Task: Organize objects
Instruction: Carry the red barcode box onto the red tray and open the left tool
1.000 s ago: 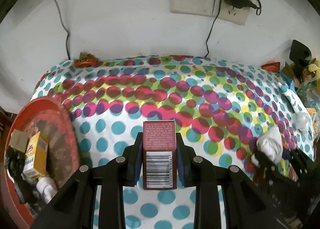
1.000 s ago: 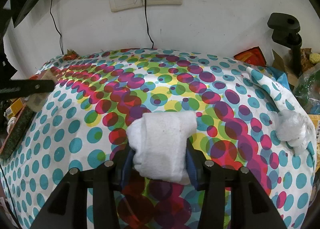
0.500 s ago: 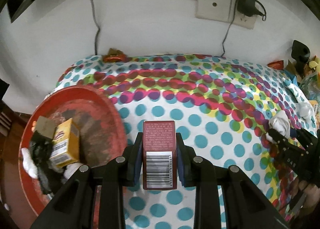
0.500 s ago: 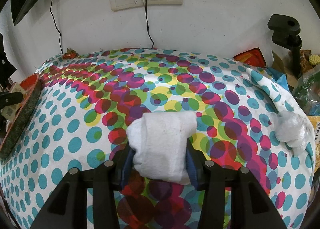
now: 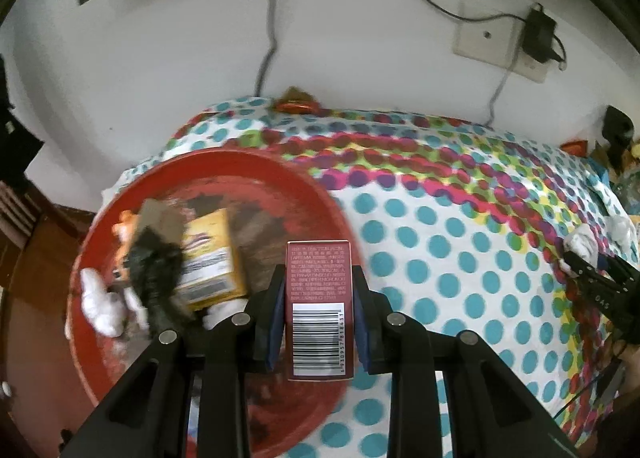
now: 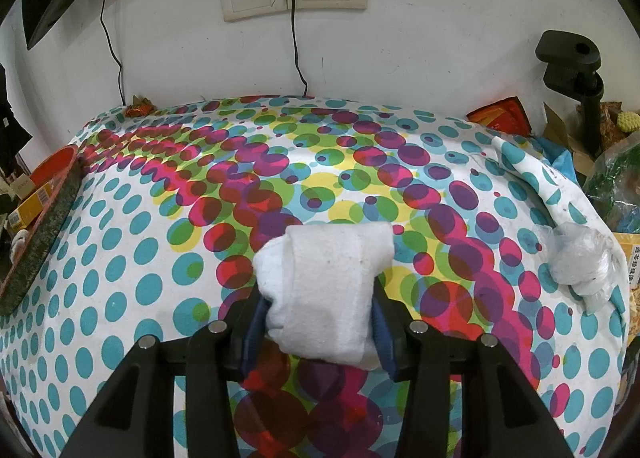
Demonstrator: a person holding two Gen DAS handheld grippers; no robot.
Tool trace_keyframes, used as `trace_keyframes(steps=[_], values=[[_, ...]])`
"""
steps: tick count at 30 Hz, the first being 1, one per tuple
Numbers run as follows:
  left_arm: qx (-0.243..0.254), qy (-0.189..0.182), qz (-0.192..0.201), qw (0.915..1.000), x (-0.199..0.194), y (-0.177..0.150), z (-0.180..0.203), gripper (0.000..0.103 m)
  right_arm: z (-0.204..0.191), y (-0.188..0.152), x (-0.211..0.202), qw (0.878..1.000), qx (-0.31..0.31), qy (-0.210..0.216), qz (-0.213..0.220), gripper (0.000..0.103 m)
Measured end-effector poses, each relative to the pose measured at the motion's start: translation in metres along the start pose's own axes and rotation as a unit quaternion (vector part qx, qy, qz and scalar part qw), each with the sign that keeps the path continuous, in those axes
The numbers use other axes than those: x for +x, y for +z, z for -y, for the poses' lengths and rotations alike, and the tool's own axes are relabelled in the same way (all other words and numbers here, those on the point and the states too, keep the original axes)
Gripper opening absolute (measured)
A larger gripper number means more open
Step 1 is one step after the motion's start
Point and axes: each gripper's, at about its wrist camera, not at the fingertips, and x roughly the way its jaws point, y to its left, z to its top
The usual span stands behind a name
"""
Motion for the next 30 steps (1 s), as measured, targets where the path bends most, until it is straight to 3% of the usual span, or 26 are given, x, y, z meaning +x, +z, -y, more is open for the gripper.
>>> trace_keyframes(steps=[20, 30], values=[[-0.117, 0.061, -0.015, 0.9911, -0.006, -0.036, -0.151, 0.027, -0.001, 0.0, 0.0, 1.0, 0.0, -0.001, 0.0, 0.047], [-0.132, 0.057, -0.045, 0.9887, 0.021, -0.055, -0.166, 0.027, -0.001, -0.001, 0.0, 1.0, -0.001, -0.001, 0.0, 0.047]])
